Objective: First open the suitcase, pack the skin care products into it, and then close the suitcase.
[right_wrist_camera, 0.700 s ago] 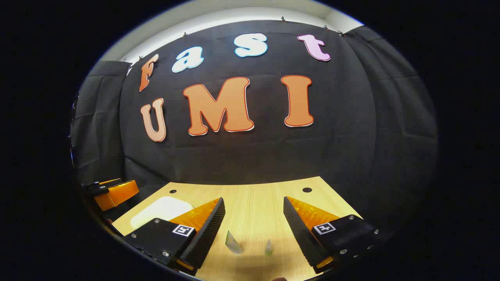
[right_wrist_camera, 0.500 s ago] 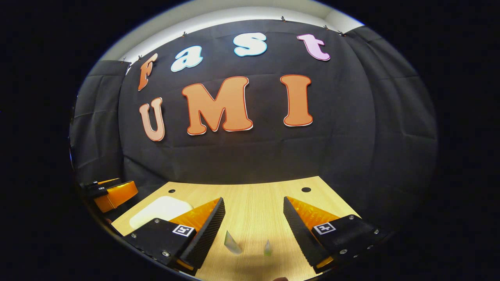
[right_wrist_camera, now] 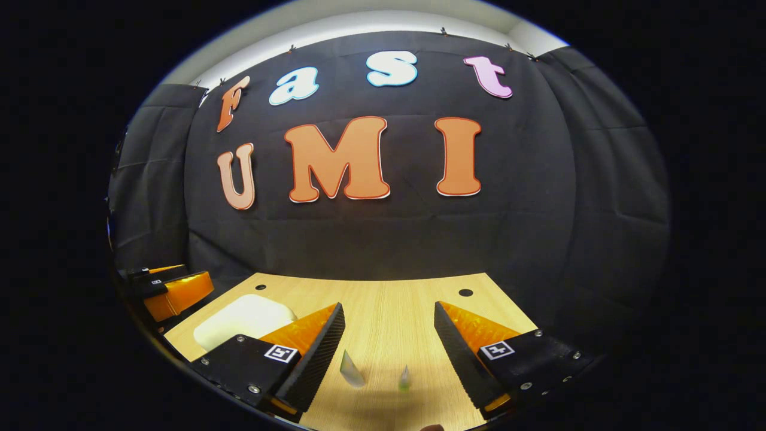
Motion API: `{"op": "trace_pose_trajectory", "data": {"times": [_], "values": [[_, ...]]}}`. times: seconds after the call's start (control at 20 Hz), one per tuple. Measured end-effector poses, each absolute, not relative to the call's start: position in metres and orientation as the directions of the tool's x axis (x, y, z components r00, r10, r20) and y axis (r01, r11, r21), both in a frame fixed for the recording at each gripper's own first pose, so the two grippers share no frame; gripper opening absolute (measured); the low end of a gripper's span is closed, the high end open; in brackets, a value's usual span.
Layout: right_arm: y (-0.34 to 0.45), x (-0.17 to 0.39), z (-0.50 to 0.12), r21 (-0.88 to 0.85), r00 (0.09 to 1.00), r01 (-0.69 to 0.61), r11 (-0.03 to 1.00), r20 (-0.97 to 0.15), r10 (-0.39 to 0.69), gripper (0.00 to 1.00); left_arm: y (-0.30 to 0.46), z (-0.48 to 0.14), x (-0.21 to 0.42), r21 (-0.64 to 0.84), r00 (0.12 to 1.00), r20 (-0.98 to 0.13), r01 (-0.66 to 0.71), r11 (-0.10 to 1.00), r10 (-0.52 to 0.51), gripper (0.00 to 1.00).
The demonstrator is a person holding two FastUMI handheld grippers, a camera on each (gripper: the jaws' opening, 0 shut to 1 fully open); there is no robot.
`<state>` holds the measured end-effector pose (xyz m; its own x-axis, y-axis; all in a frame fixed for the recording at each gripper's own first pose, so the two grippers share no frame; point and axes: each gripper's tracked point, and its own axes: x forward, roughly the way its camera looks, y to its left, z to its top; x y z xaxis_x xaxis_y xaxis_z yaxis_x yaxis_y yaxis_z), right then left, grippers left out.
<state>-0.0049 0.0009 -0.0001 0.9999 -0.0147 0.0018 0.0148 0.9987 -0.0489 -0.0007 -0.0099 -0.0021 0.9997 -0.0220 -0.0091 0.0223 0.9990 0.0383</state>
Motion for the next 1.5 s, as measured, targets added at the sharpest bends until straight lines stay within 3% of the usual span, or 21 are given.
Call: {"op": "trace_pose_trajectory", "data": {"times": [0.6, 0.9, 1.3, 1.5], "values": [[-0.01, -0.008, -0.015, -0.031, 0.998, 0.04, 0.999, -0.043, -0.041, 0.95, -0.015, -0.031, 0.004, 0.15, 0.997, -0.06, 0.05, 0.987, -0.041, 0.97], [-0.023, -0.011, -0.028, -0.03, 0.995, 0.068, 0.997, -0.077, -0.07, 0.95, -0.009, -0.074, 0.019, 0.329, 0.988, -0.154, 0.079, 0.941, -0.029, 0.99], [-0.063, -0.016, -0.055, -0.013, 0.979, 0.142, 0.99, -0.144, -0.143, 0.95, -0.026, -0.154, 0.037, 0.686, 0.949, -0.314, 0.223, 0.692, 0.005, 0.99], [-0.092, -0.016, -0.068, 0.006, 0.964, 0.197, 0.98, -0.185, -0.193, 0.95, -0.043, -0.199, 0.041, 0.757, 0.905, -0.426, 0.364, 0.542, -0.012, 0.98]]}}
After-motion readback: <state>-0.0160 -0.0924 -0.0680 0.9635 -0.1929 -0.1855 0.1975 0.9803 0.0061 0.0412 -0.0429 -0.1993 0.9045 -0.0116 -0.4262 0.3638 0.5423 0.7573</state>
